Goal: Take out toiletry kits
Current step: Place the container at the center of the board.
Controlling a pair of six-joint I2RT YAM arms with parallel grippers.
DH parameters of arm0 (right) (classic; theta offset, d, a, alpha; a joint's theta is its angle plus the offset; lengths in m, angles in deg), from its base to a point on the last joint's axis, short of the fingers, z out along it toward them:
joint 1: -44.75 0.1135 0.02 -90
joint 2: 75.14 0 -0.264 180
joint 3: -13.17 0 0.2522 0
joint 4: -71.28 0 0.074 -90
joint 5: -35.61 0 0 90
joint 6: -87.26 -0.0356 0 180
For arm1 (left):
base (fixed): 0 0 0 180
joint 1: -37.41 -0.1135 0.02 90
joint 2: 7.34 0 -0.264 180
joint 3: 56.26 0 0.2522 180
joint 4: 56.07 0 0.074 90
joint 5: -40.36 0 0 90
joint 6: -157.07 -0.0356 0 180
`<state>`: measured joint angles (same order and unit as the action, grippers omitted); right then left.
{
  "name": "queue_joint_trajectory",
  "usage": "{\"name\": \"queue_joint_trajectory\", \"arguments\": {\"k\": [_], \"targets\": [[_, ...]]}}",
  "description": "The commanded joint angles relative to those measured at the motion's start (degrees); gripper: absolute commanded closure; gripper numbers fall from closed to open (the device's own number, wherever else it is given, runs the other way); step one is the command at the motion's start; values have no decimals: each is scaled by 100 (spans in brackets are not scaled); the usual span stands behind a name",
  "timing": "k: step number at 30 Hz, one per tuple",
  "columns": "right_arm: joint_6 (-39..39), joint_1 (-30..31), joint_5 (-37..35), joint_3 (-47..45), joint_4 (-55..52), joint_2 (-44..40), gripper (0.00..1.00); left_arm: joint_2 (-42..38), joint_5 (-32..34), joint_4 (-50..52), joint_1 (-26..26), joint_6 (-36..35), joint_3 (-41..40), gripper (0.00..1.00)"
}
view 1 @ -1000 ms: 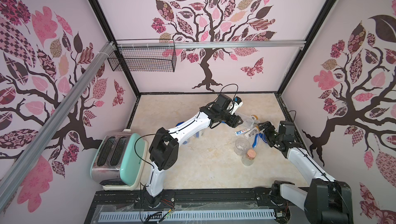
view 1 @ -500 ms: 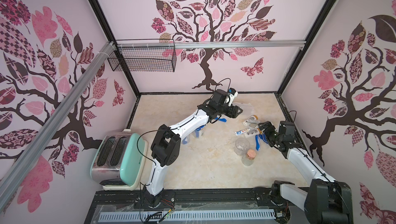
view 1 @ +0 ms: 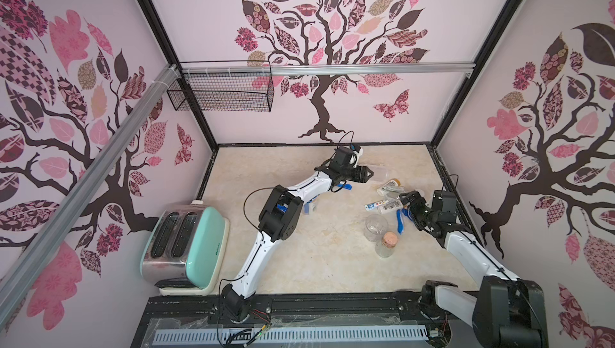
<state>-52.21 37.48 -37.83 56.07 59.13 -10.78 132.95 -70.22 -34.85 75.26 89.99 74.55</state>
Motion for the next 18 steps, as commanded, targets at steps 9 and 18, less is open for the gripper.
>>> {"name": "queue_joint_trajectory", "arguments": {"k": [9, 18], "targets": [[-54, -29, 145, -36, 152, 51, 1, 315, -608, 169, 4, 179, 236, 67], [-88, -34, 249, -88, 241, 103, 1, 298, -607, 516, 3, 31, 151, 40]]}}
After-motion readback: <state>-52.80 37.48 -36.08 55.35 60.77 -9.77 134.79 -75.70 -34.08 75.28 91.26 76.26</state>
